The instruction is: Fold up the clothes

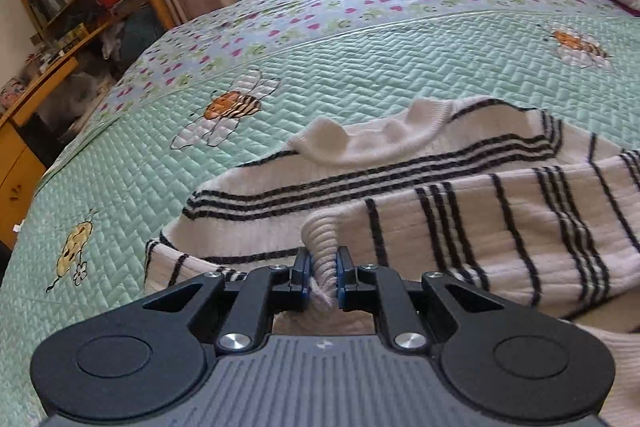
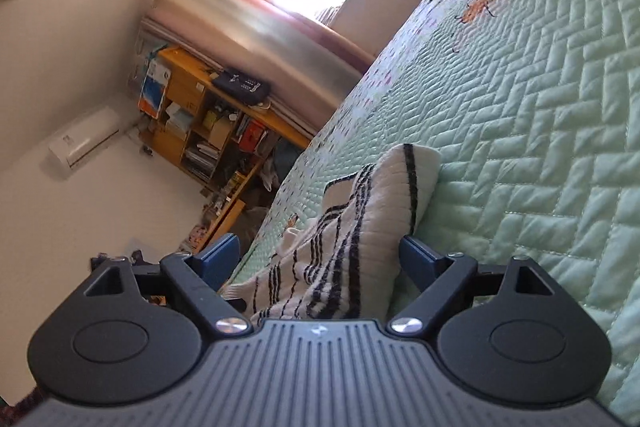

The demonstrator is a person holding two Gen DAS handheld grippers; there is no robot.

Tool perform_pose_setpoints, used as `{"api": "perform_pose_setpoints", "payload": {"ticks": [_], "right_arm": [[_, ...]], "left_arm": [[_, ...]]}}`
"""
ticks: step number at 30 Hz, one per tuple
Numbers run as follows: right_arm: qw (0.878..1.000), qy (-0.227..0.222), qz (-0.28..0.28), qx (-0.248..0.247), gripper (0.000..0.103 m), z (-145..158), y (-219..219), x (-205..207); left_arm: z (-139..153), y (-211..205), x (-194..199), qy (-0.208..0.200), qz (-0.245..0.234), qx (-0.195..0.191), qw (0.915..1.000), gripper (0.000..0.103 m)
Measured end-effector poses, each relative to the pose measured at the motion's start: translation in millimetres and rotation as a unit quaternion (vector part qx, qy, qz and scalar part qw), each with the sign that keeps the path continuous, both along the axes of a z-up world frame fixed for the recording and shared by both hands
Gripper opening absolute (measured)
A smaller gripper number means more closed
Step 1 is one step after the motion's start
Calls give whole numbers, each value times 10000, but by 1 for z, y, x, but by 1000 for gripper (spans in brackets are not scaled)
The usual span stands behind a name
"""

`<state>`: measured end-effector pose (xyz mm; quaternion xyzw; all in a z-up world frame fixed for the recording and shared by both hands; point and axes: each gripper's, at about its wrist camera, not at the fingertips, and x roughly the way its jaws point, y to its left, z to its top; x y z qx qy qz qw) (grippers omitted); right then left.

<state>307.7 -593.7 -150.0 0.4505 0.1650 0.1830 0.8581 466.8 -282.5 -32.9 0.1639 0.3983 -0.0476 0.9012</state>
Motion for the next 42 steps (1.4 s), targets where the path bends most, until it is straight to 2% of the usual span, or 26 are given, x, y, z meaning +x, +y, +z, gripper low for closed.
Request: {"api": "perform_pose_setpoints", "payload": {"ticks": [6,10,12,15,19,21,24,27,29,33,34,35,37,38,42], "right_arm": [[9985,-416,-89,351,88,2,-6,-12],[9910,-954,400,849,91,4,-5,-9],[9887,-1049,621,873,91,5,-1,-7],[9902,-943,769,691,91,7,5,-4],[9972,-326,601,318,91,1,6,2],[9969,-295,594,427,91,-1,3,1],[9967,-328,570,482,92,-2,2,-2],[9971,-242,541,475,92,-4,3,-2],[9972,-286,511,465,92,-3,4,-5],[9965,-440,425,563,93,-3,1,-11],[9960,-485,419,618,94,-4,-1,-14],[9955,-530,414,671,95,-5,-3,-16],[9950,-584,410,694,98,-5,-4,-19],[9954,-563,416,653,98,-4,-3,-19],[9979,-342,470,298,98,-1,7,-13]], "left_arm": [[21,-11,-7,-86,-291,-224,9993,14],[32,-16,-13,36,-418,-645,9970,13],[38,-21,-17,90,-529,-761,9957,13],[47,-23,-17,113,-433,-860,9953,14],[69,-7,-25,171,-208,-1384,9900,13],[80,7,-31,200,-129,-1729,9847,13],[88,26,-38,329,-70,-2316,9722,13],[92,44,-42,578,-102,-3306,9420,13],[99,45,-48,497,-187,-3456,9369,13],[115,45,-56,263,-198,-3403,9397,13],[118,45,-59,179,-157,-3278,9445,13],[118,44,-60,65,-67,-3001,9539,13],[107,42,-54,-124,234,-2116,9770,14],[95,44,-45,-75,443,-1768,9832,14],[41,51,-17,513,629,-1294,9883,13]]}}
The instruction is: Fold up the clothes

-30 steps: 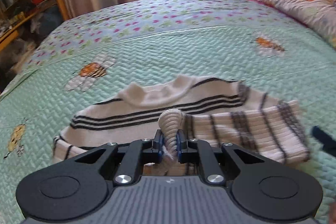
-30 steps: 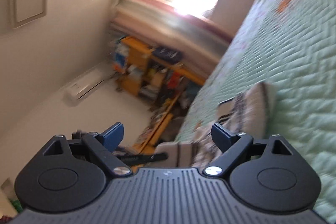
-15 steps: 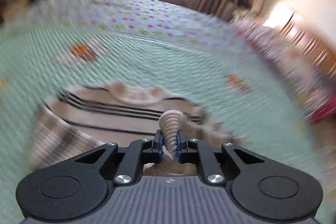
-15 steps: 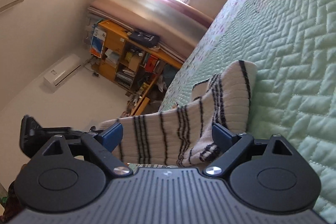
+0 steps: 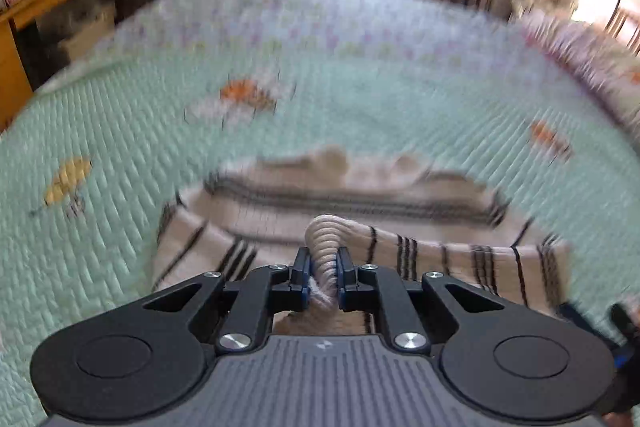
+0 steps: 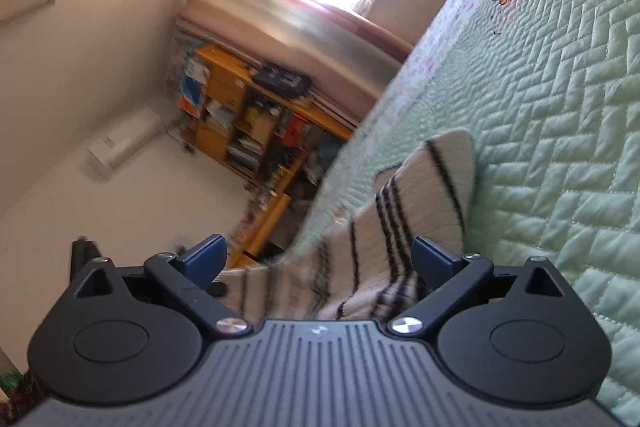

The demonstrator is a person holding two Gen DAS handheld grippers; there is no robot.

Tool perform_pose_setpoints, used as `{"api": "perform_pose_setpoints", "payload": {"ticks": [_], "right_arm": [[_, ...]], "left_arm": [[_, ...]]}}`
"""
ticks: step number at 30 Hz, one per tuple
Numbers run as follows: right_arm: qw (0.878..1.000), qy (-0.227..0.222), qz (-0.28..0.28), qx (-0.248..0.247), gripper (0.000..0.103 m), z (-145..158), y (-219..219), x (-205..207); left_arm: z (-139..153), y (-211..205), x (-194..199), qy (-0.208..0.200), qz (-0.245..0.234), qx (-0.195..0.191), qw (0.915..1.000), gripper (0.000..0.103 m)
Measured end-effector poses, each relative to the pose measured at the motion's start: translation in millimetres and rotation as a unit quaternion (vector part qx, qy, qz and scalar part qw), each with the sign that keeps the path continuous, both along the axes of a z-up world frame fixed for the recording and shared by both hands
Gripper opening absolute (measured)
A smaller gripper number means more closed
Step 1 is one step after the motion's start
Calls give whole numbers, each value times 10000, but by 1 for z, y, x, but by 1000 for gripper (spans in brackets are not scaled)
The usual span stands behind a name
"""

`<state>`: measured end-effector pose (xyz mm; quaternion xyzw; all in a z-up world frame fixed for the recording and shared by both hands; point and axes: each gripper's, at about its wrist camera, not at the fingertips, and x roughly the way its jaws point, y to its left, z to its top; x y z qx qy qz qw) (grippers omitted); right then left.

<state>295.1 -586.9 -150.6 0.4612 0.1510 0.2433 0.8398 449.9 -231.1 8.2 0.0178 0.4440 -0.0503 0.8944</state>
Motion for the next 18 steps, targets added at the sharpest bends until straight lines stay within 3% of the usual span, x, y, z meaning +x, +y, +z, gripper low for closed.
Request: {"api": "perform_pose_setpoints", "payload": {"ticks": [6,11,15,17,18], "right_arm": [[9988,60,44,-477,99,7,11,0],[9995,-117,-123,-254,98,11,6,-5],[9985,-414,-343,88,99,13,-6,-13],[9993,33,-240,-286,98,9,2,-4],[9984,256,-188,-473,95,7,5,0]], "left_arm": [[-30,-9,11,353,-53,430,9984,14],[-13,-2,5,34,-14,498,9988,14],[-19,2,4,230,-147,590,9979,15],[-31,0,6,459,-245,595,9969,16],[-36,0,8,531,-255,636,9962,22]]}}
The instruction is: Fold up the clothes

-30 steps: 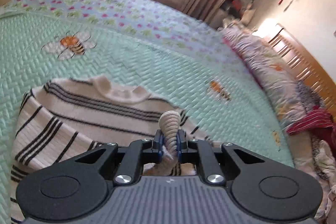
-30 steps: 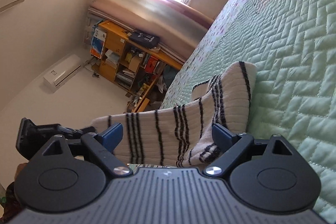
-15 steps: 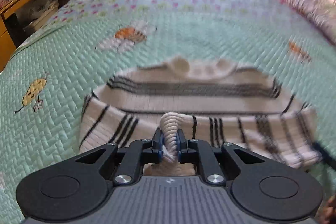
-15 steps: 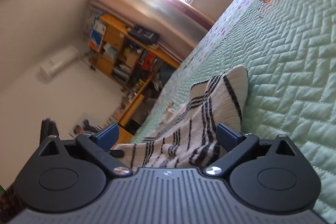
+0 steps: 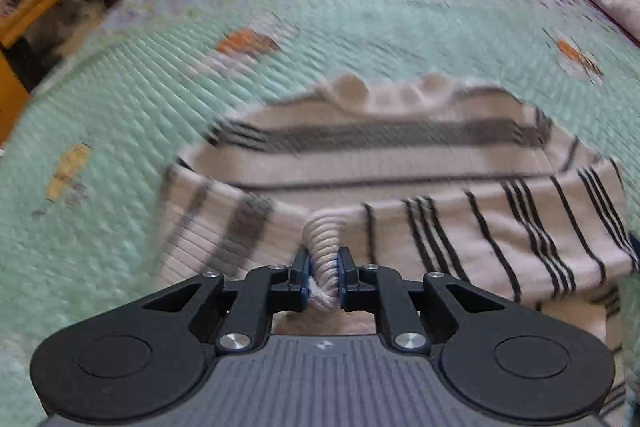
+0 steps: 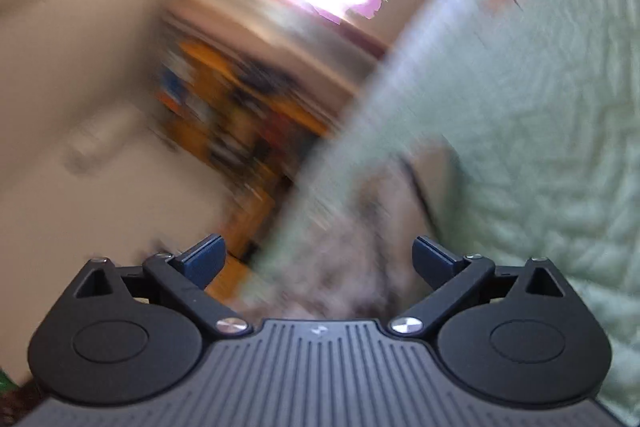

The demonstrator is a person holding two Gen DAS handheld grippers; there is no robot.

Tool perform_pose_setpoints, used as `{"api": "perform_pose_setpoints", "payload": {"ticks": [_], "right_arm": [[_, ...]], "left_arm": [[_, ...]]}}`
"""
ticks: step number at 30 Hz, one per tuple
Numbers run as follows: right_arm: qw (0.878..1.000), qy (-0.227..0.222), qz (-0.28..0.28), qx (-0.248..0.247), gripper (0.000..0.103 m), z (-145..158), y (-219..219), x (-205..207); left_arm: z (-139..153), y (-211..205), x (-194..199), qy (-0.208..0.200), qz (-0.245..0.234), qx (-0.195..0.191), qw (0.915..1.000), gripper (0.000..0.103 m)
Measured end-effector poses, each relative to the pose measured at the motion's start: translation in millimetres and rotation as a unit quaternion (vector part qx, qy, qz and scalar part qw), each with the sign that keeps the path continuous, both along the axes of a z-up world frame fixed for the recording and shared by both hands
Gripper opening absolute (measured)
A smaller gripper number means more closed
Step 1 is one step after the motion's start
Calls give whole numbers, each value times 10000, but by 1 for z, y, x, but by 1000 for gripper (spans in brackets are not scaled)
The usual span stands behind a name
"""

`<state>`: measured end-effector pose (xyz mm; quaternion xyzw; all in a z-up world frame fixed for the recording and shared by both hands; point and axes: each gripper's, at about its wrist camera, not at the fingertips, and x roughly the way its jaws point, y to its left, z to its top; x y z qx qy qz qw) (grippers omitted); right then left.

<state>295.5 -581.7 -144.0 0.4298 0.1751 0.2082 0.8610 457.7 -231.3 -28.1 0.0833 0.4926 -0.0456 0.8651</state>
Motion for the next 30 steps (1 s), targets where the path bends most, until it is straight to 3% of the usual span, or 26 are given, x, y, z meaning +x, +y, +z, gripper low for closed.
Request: {"api": "perform_pose_setpoints", "payload": {"ticks": [3,5,7,10,15,20,25,28,30], "right_arm": [[9984,214,119,-512,96,4,12,3],[9979,240,121,-587,96,4,13,2],[9990,169,80,-400,96,3,10,0],[9996,-17,-103,271,96,-3,-4,-7],[9887,-206,-389,1434,97,-20,-24,-15],[9837,-406,-96,1748,100,-17,-19,-13],[9884,-307,-1,1489,100,-11,-9,-9],[9868,-260,-38,1598,100,-14,-12,-9],[9869,-229,-17,1594,100,-15,-12,-9]], "left_arm": [[-11,3,6,111,105,79,9999,28],[-14,11,11,188,254,-55,9995,28],[-14,14,11,271,246,-101,9993,28],[-15,15,8,341,178,-154,9991,28],[-18,17,5,399,209,-207,9988,24],[-18,16,4,418,243,-148,9987,24],[-19,22,6,451,377,-415,9974,25],[-17,35,8,466,556,-886,9934,37],[-17,45,9,491,695,-1260,9884,60]]}}
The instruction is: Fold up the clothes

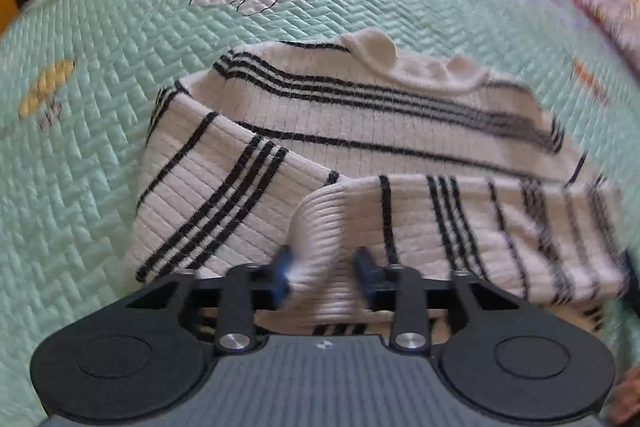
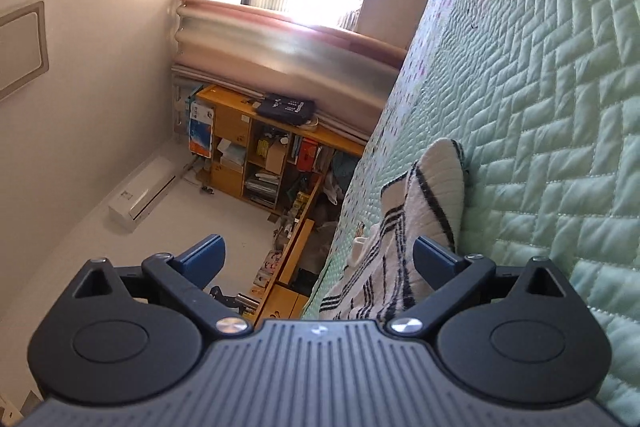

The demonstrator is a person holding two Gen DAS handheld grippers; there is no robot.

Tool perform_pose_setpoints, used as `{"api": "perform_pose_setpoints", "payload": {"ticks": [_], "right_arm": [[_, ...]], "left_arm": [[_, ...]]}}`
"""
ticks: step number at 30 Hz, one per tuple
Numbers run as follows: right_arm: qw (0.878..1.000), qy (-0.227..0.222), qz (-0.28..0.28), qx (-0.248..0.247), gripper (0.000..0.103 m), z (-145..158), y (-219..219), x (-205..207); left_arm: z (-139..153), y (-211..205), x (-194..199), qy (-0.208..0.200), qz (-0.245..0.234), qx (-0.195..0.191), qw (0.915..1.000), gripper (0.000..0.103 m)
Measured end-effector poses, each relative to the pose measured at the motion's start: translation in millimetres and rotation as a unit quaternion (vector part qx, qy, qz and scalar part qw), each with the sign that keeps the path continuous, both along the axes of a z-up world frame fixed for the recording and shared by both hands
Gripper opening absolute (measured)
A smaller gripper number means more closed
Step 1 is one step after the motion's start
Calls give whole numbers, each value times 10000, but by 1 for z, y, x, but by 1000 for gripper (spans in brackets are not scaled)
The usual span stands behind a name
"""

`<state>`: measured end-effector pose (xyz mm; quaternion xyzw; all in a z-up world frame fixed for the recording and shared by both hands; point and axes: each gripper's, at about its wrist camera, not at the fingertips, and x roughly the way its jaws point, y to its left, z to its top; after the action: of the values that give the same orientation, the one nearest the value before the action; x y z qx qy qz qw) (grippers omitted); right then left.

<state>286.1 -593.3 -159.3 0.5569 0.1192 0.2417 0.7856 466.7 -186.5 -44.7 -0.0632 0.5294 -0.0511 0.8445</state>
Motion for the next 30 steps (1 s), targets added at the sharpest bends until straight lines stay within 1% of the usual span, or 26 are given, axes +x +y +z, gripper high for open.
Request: {"api": "perform_pose_setpoints", "payload": {"ticks": [1,3,5,7,8,10,11,12,14,16,17,18,20,21,25,30], "right_arm": [[10000,5,16,-43,100,-1,0,-5],[9999,4,57,-149,100,0,2,-7],[9997,9,71,-221,100,1,4,-7],[9997,24,71,-246,100,1,4,-8],[9997,30,68,-248,100,1,4,-8],[9997,31,64,-254,100,0,5,-8],[9996,29,61,-258,100,-1,5,-8],[9996,26,59,-270,100,-1,6,-8],[9995,17,61,-324,100,1,8,-6],[9992,7,65,-383,100,2,11,-5],[9991,1,65,-414,100,3,11,-5],[9990,-9,67,-447,100,4,12,-5],[9985,-35,75,-548,100,6,14,-6],[9980,-57,85,-617,100,7,16,-6],[9944,-205,212,-1012,100,18,26,-6],[9869,-394,358,-1525,100,29,37,-10]], "left_arm": [[-1,3,0,5,59,-104,9999,62],[-2,6,-1,-48,146,-130,9998,63],[-4,7,-1,-91,165,-205,9996,66],[-8,6,-1,-68,140,-205,9997,66],[-10,4,-2,-82,95,-179,9998,63],[-11,0,-4,-145,-22,-137,9998,43],[-9,-1,-7,-182,-94,-153,9997,22],[-7,-3,-9,-220,-166,-170,9995,13],[-1,-8,-14,-343,-285,-79,9990,5],[8,-11,-22,-468,-347,-78,9983,5],[14,-11,-25,-520,-335,-166,9979,5],[21,-10,-29,-546,-283,-359,9975,4],[36,-7,-34,-576,-147,-866,9945,4],[44,-7,-36,-615,-135,-1022,9928,4],[72,-10,-38,-609,-56,-1444,9876,4],[90,-3,-43,-470,200,-1892,9806,4]]}}
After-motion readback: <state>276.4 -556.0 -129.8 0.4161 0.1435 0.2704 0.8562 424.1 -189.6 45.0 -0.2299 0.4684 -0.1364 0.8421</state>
